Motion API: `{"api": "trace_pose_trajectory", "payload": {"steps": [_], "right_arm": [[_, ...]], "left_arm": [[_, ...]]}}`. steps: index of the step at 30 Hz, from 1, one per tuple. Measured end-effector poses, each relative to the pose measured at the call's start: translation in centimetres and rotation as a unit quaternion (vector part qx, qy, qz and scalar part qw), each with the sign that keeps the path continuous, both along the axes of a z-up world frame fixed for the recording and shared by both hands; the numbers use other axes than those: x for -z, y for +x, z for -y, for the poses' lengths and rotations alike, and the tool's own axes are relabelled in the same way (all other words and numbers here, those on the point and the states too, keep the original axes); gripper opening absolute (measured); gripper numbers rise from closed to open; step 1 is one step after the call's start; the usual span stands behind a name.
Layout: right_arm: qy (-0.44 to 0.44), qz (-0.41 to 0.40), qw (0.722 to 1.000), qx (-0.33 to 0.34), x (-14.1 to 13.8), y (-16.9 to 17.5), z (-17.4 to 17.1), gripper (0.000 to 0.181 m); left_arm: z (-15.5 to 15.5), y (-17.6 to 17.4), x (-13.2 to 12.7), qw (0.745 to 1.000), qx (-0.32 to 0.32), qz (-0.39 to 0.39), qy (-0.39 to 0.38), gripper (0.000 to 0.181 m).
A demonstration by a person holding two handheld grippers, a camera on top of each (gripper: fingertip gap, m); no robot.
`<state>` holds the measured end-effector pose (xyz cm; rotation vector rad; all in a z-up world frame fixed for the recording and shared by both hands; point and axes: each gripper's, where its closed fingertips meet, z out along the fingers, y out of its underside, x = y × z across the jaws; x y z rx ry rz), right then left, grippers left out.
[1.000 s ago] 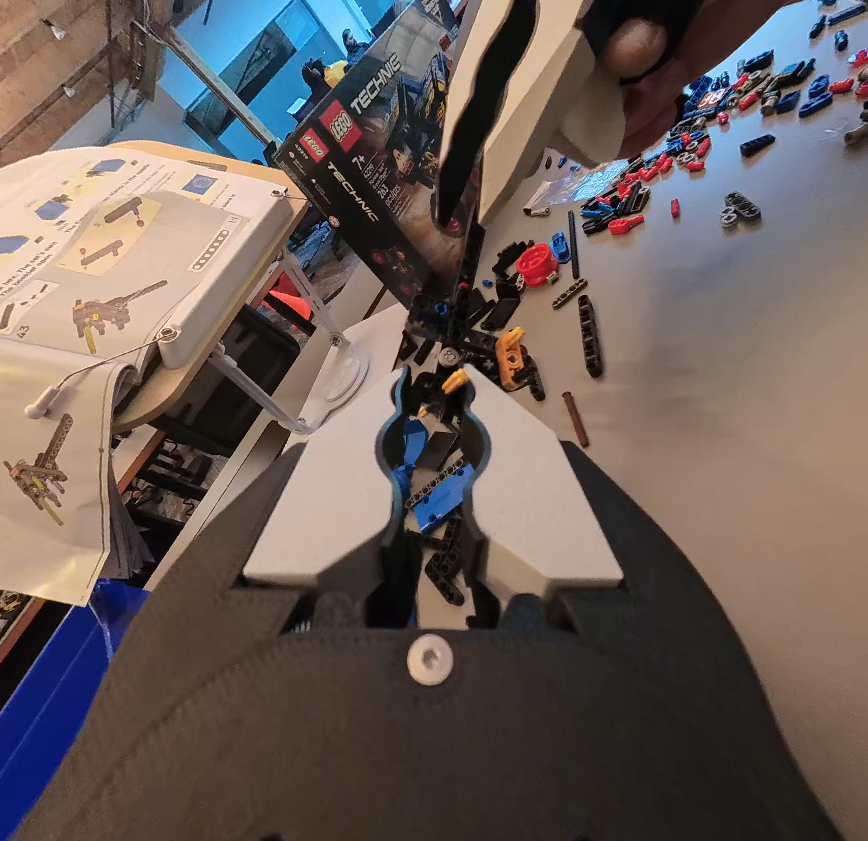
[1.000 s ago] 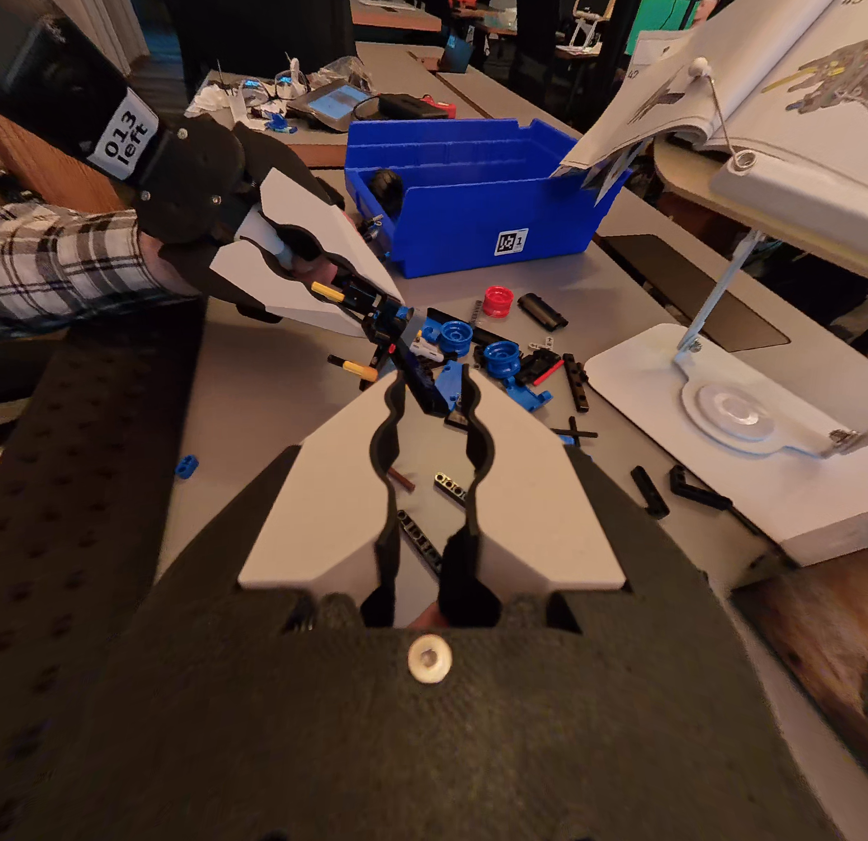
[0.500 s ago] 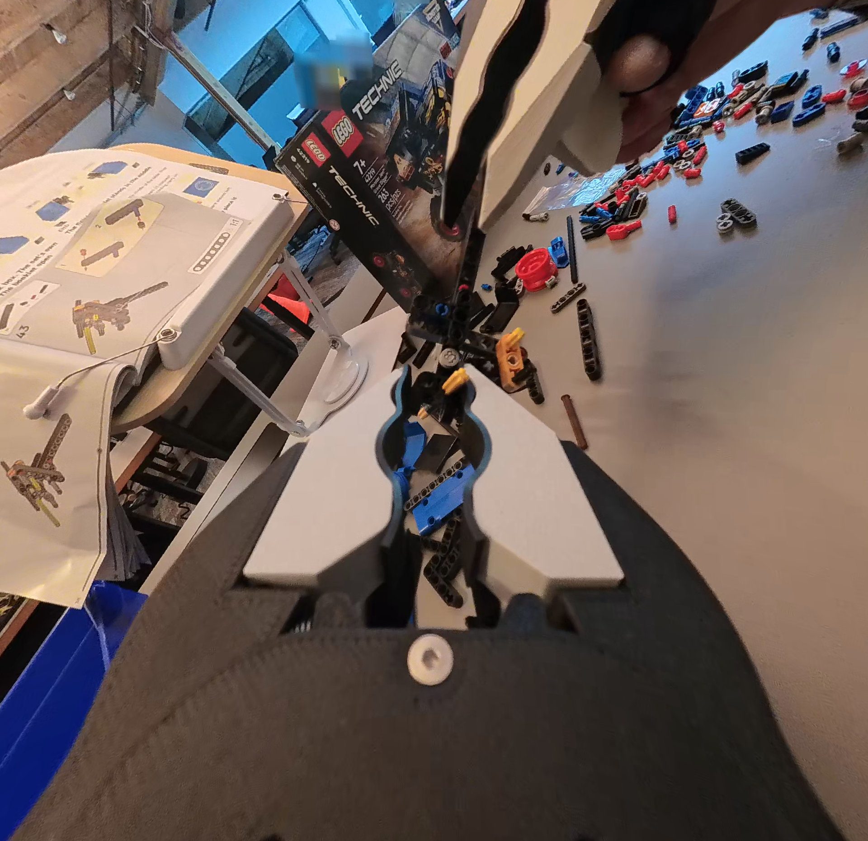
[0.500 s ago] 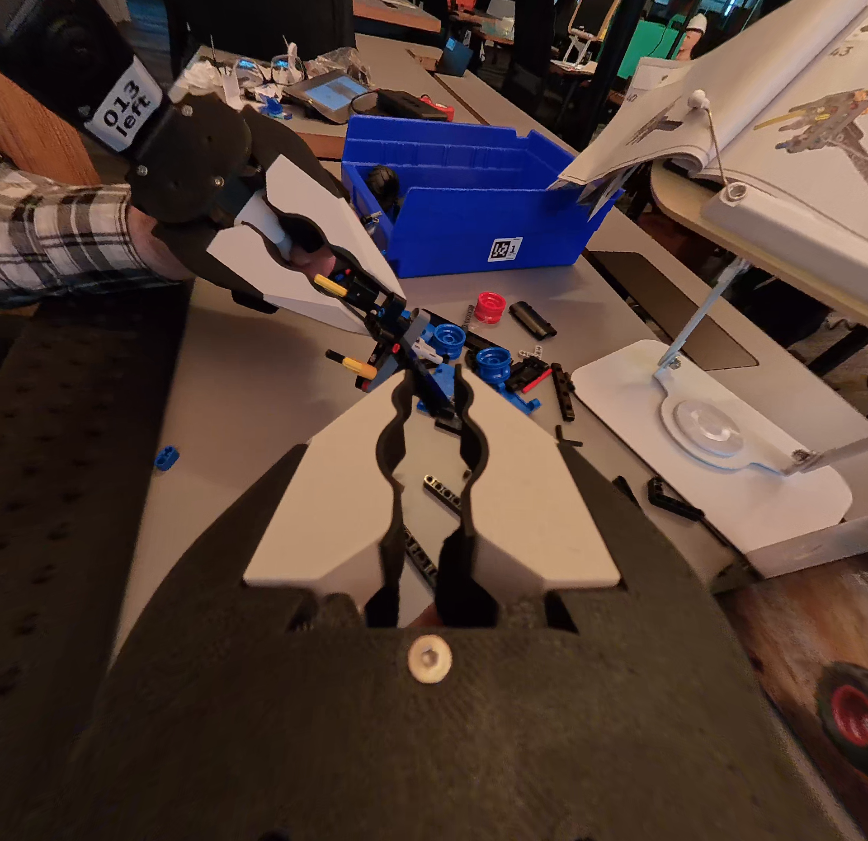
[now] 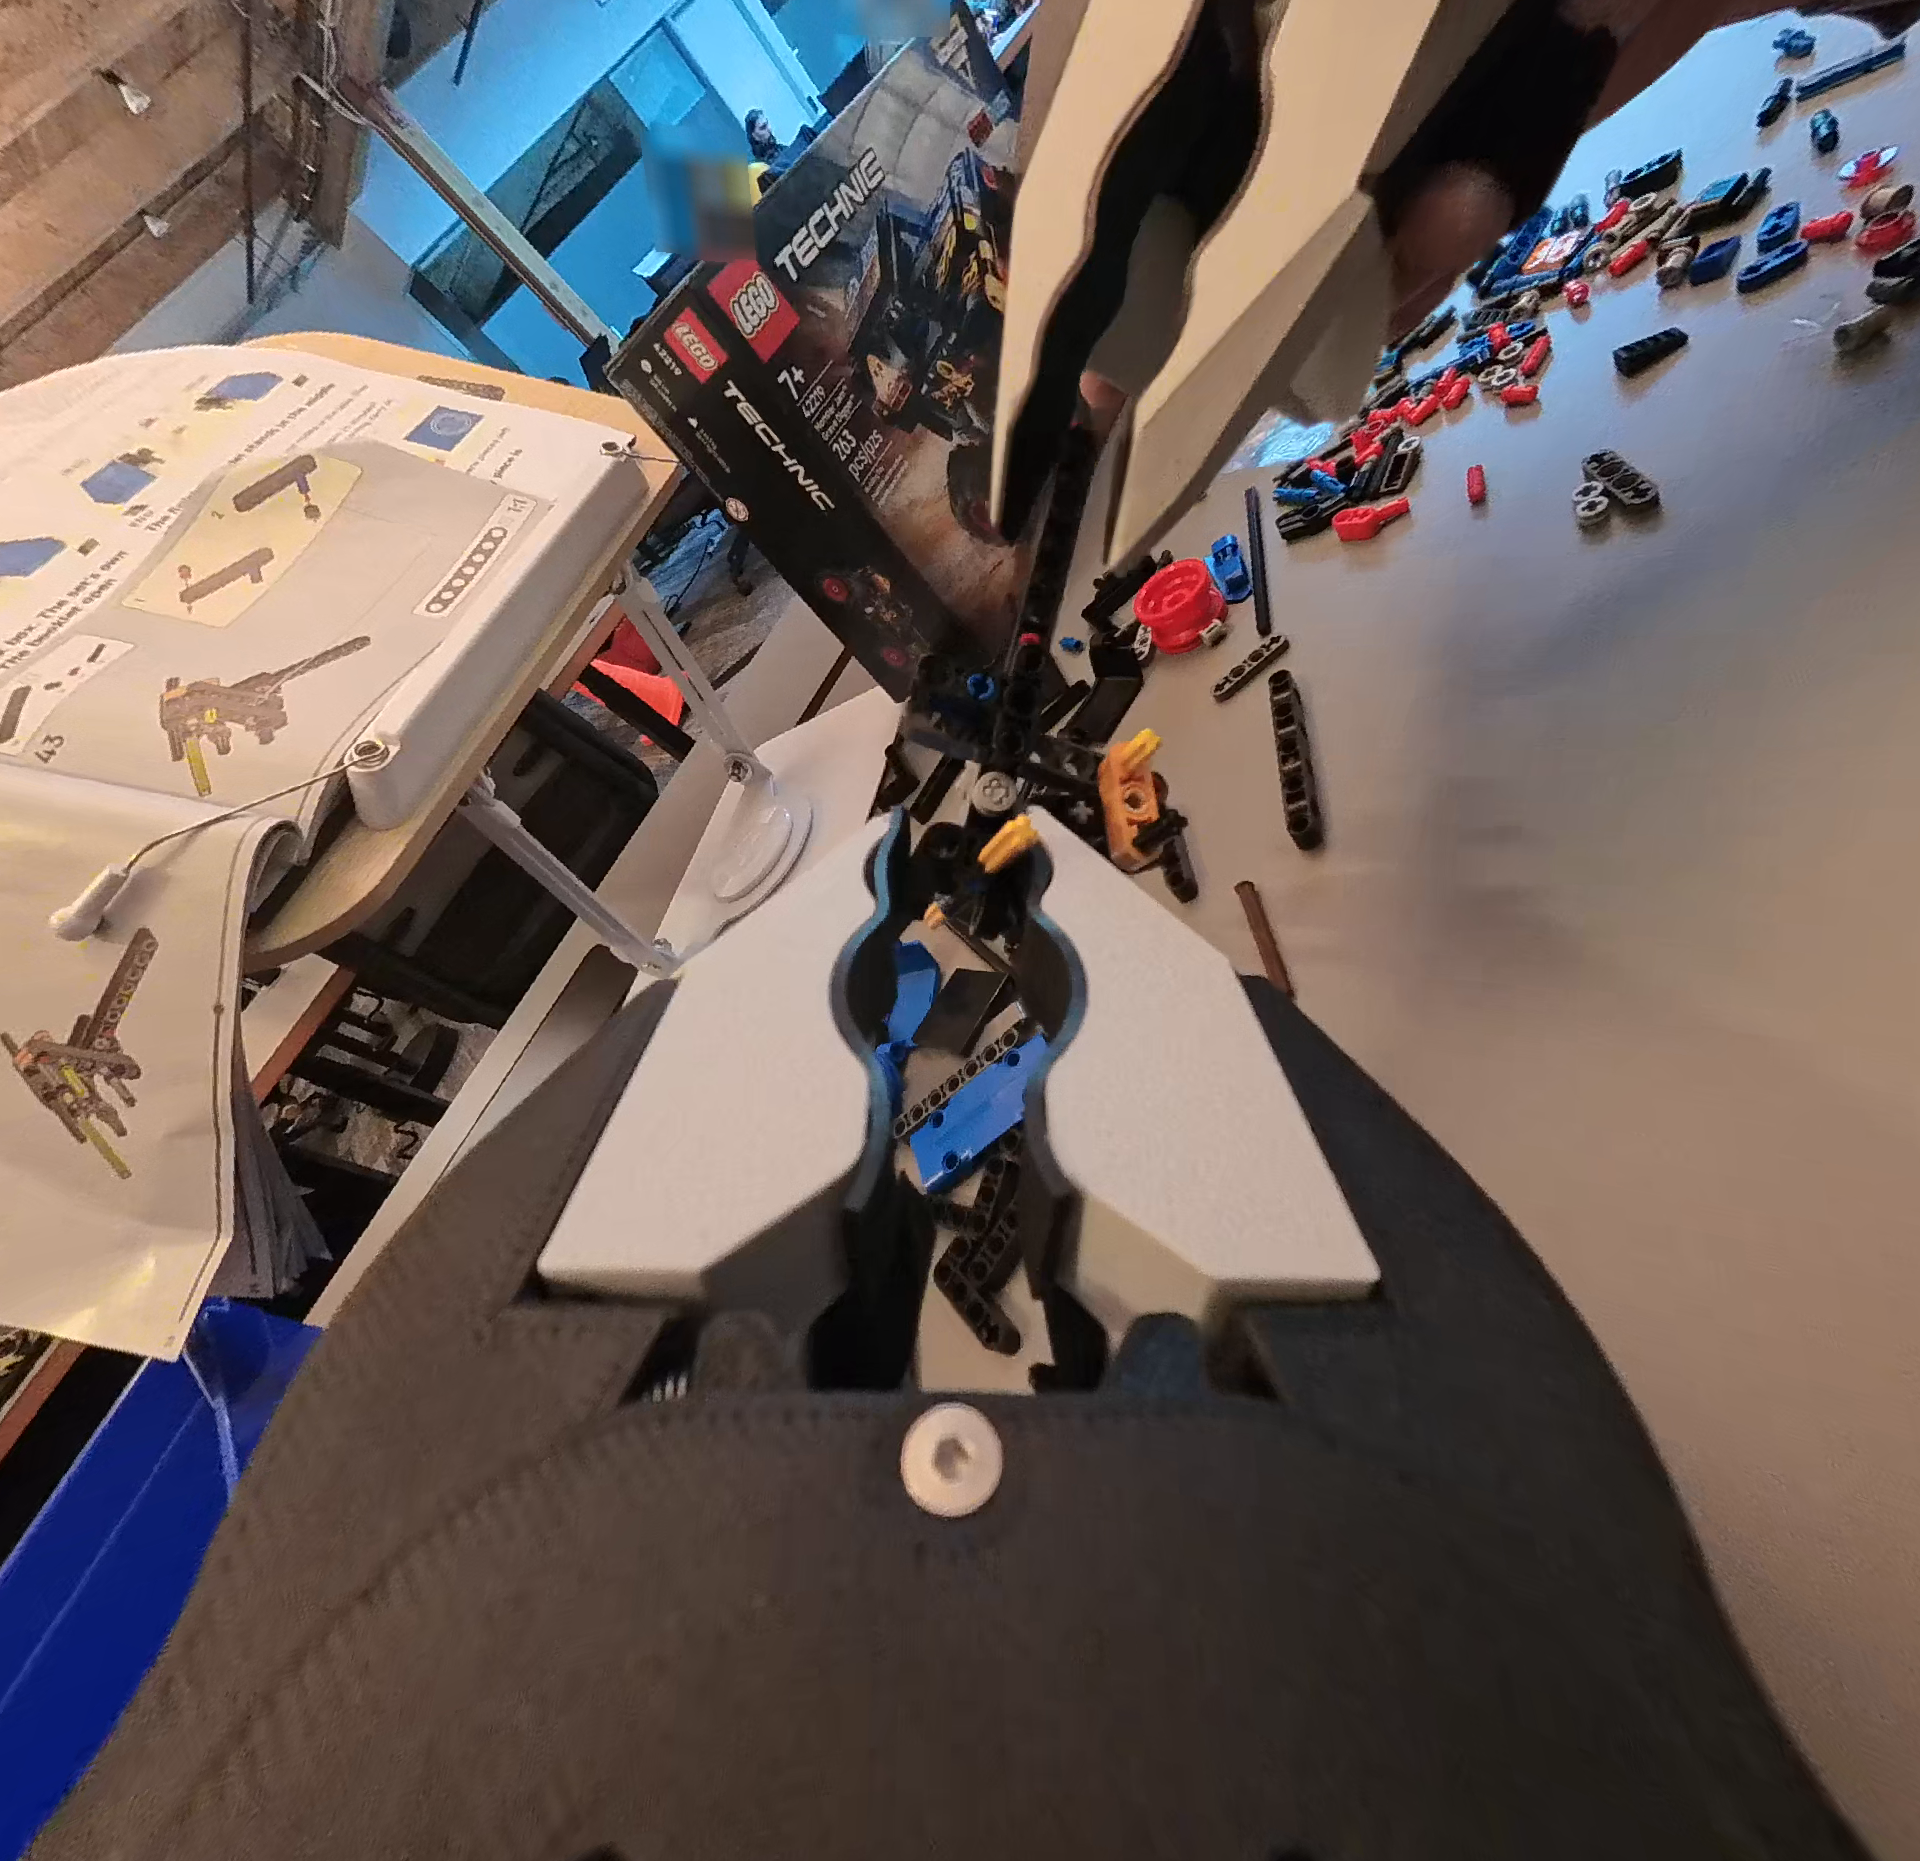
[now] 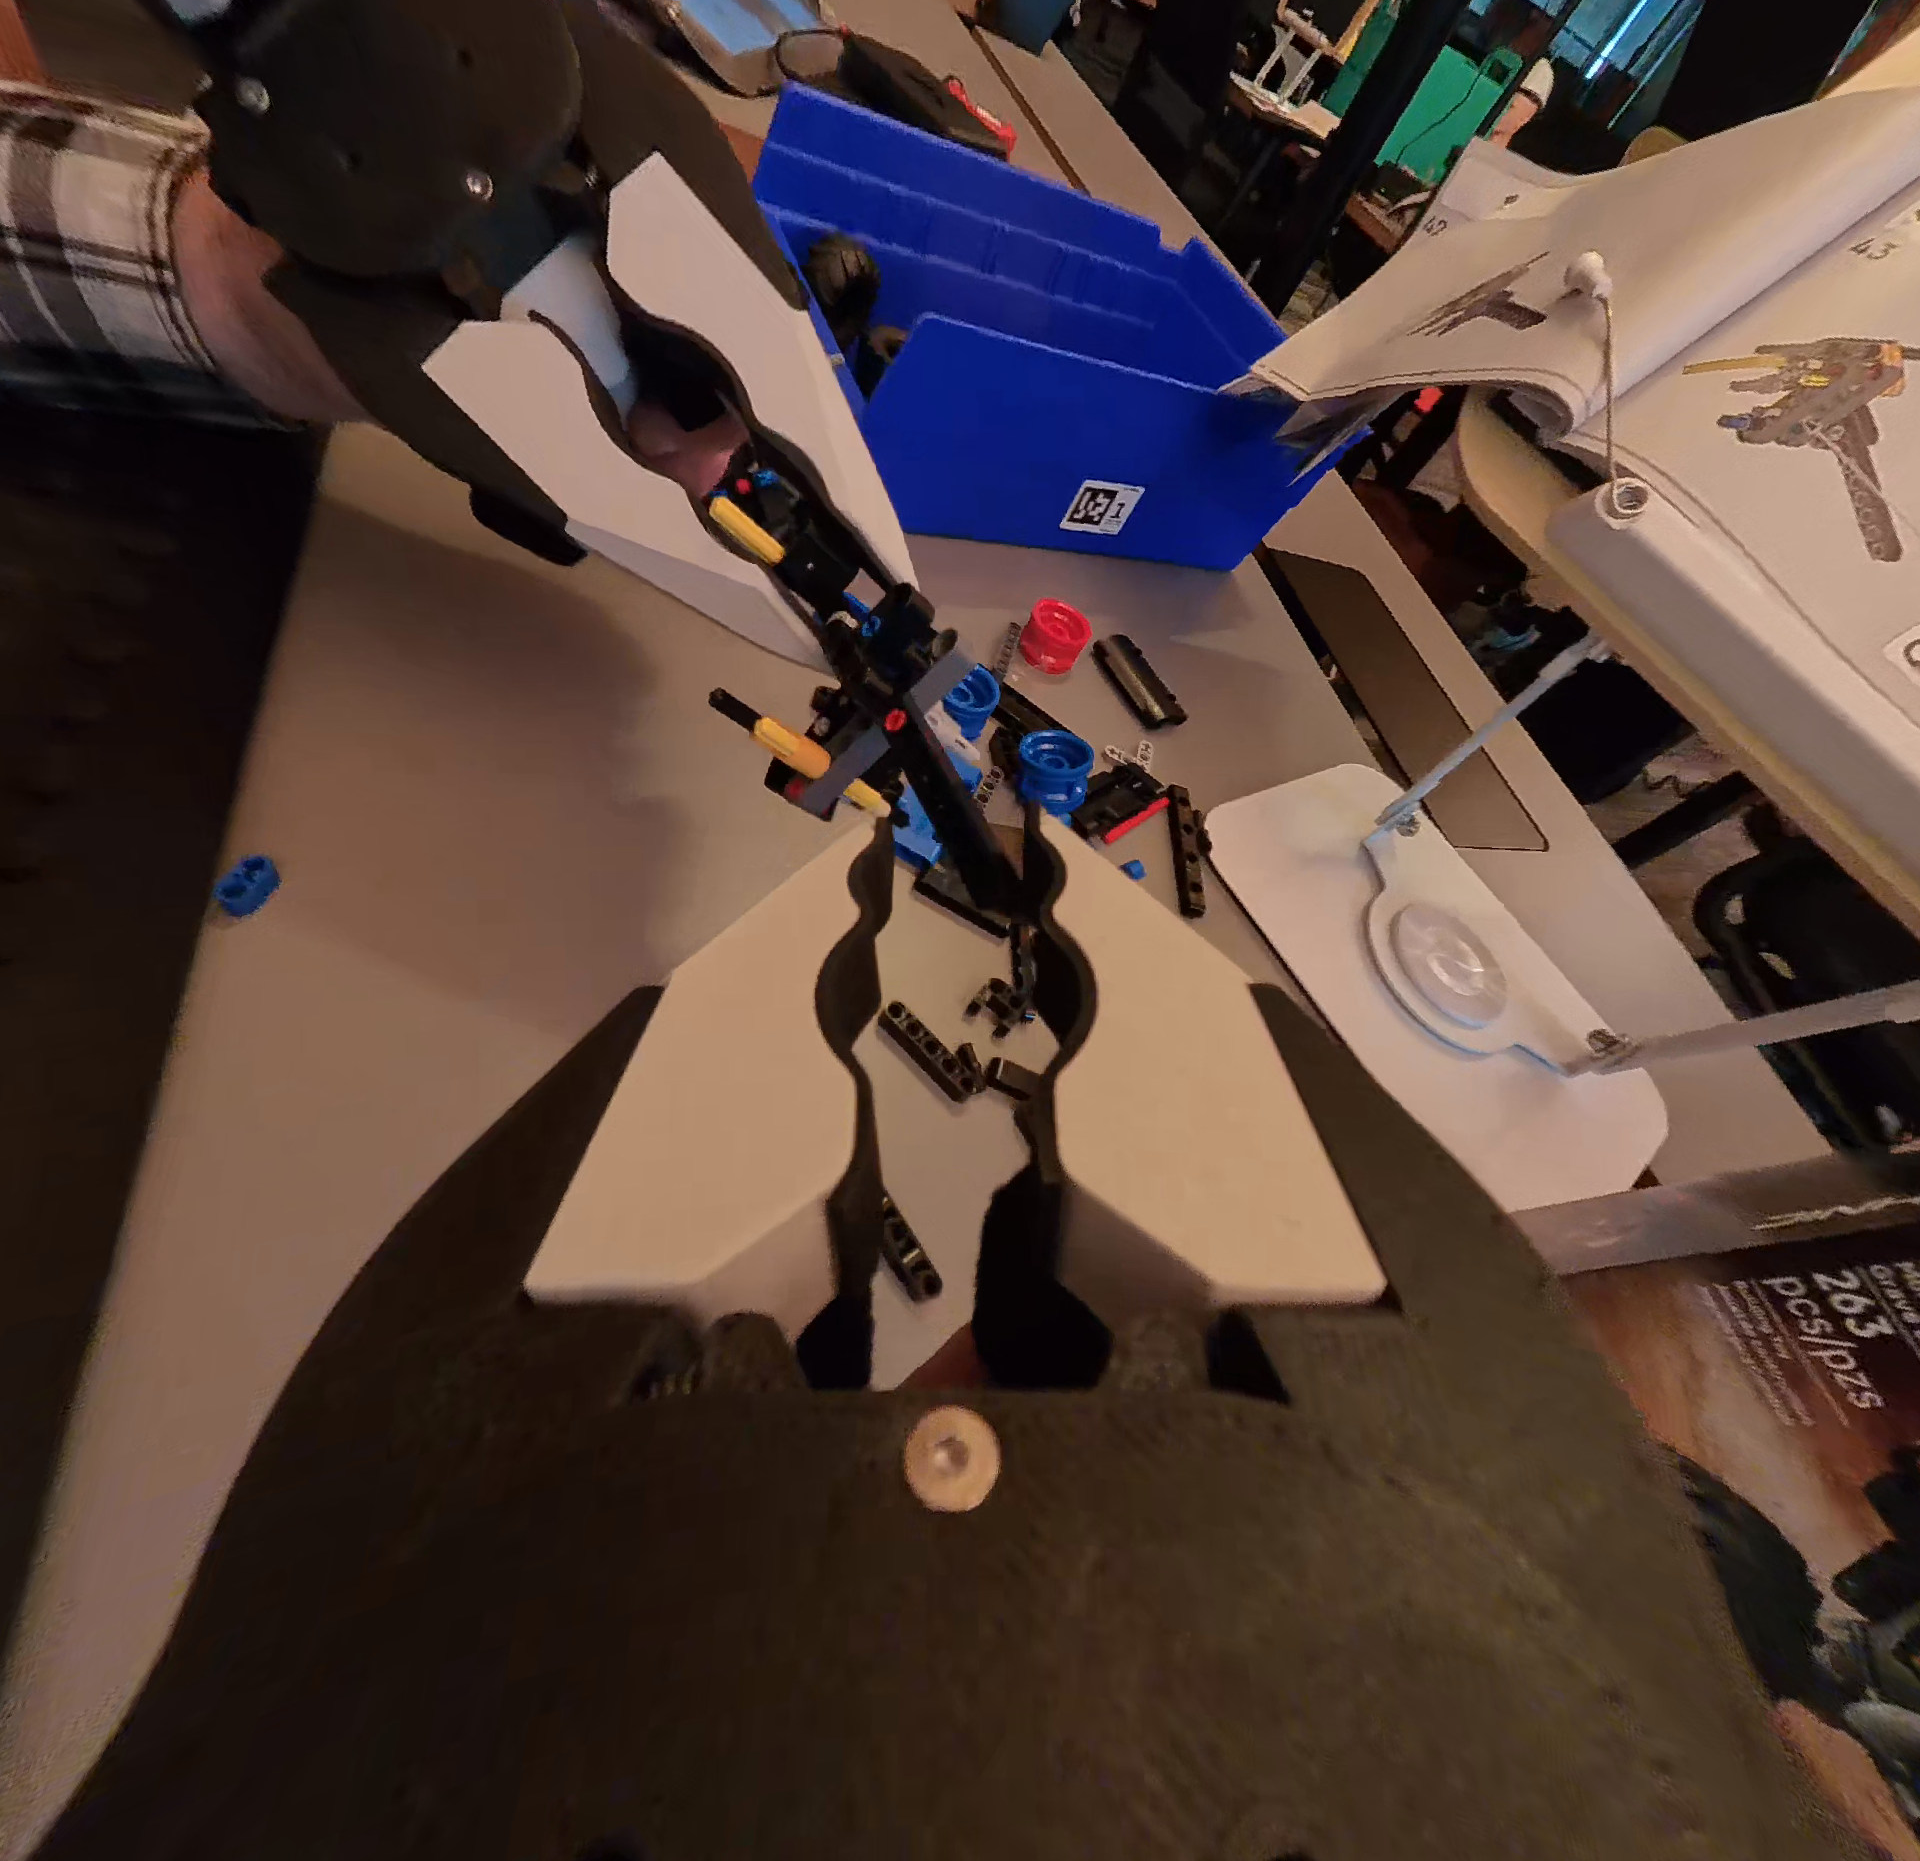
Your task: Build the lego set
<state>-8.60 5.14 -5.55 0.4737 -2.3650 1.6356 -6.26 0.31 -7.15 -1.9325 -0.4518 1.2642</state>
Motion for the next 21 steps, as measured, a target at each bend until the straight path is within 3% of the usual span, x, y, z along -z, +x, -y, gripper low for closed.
{"api": "trace_pose_trajectory", "payload": {"steps": [6, 10, 13, 17, 21], "right_arm": [[0.007, -0.059, 0.998, 0.009, 0.5, -0.2, 0.2, 0.011], [0.035, -0.137, 0.99, 0.027, 1.5, -0.5, 0.6, 0.02], [0.063, -0.206, 0.976, 0.034, 2.5, -0.7, 0.7, 0.008], [0.026, -0.202, 0.979, 0.032, 1.9, -0.4, 1.3, 0.004], [-0.004, -0.17, 0.985, 0.031, 1.4, -0.4, 1.5, 0.004]], "left_arm": [[-0.1, -0.1, 0.0, 1.0, -0.001, -0.001, -0.005, 0.017], [-0.5, 0.0, 0.1, 1.0, 0.007, 0.001, -0.013, 0.017], [-0.5, -0.2, 0.3, 1.0, -0.001, -0.003, -0.031, 0.018], [0.2, -0.7, -1.0, 1.0, -0.023, -0.016, 0.011, 0.036], [1.2, -0.7, -2.3, 0.998, -0.035, -0.028, 0.05, 0.041]]}}
